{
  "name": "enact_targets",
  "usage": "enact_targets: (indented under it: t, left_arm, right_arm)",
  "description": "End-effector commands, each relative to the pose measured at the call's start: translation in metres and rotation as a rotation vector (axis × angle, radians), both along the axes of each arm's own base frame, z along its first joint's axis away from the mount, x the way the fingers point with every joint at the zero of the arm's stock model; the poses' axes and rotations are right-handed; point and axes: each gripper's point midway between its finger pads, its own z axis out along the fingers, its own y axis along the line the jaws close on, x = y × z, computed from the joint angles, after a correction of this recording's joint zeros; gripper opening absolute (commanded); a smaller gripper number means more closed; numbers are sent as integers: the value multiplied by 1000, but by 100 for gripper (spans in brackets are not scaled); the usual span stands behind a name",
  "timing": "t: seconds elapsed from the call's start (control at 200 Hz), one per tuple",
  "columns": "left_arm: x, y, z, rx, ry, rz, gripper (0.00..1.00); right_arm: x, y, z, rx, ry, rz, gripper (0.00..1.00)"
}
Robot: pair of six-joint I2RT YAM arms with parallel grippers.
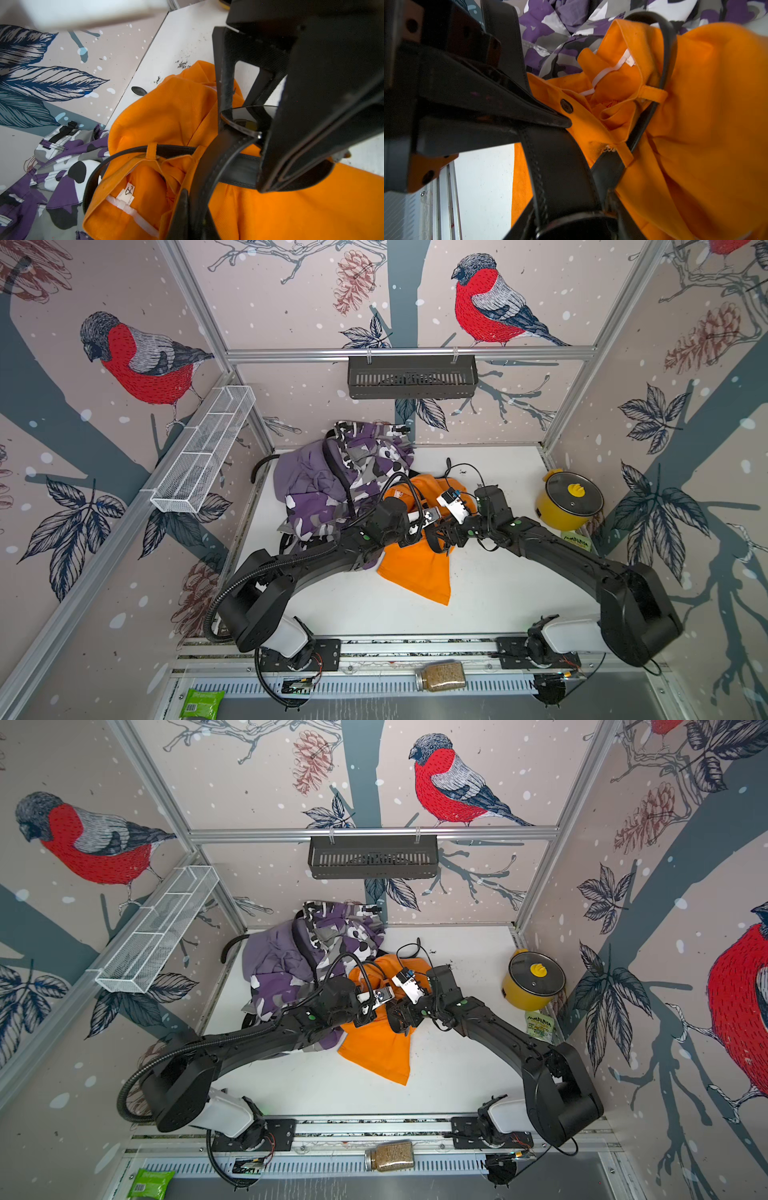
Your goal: Remove the belt from the trousers
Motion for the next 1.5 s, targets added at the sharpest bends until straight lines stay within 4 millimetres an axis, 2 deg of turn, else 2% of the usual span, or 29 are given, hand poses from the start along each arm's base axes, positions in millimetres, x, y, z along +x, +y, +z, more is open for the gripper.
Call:
enact_targets:
  t: [0.0,0.11,0.285,0.61,0.72,0.87,0.955,1.04,1.141,1.231,1.286,1.351,1.396,1.496]
  left_arm:
    - [-11,-17,11,-11,-29,-108,0]
    - [-22,-30,7,-15,-2,-158,0]
    - [-42,-39,-2,-53,65,-209,0]
    - [-42,-29,-21,-7,94,-167,0]
    - [-25,-20,-21,8,42,-75,0]
    - [23,8,-5,-26,-29,152,0]
    - [43,26,1,-34,-42,230,0]
    - [54,40,3,-22,-58,267,0]
    - [52,40,2,-17,-60,252,0]
    - [63,52,-2,12,-75,322,0]
    - [60,51,-2,16,-71,297,0]
    - [44,36,2,-13,-40,191,0]
    - [30,23,1,-30,0,94,0]
    - [12,3,-11,-44,74,20,0]
  right_arm:
    - [5,-3,-5,-29,-5,-26,0]
    - [8,0,-1,-12,-16,-29,0]
    - [12,-1,1,30,-17,-45,0]
    - [8,-5,-6,41,-5,-58,0]
    - [8,-4,-7,39,1,-52,0]
    - [6,-6,-15,17,25,-60,0]
    - [5,-12,-16,17,29,-73,0]
    - [4,-18,-15,16,31,-85,0]
    - [3,-23,-13,16,27,-92,0]
    - [3,-26,-12,6,23,-101,0]
    - [3,-24,-10,8,13,-90,0]
    - [3,-18,-8,2,-17,-69,2]
    - [5,-14,-4,2,-45,-61,6]
    - [9,-8,0,23,-99,-64,16]
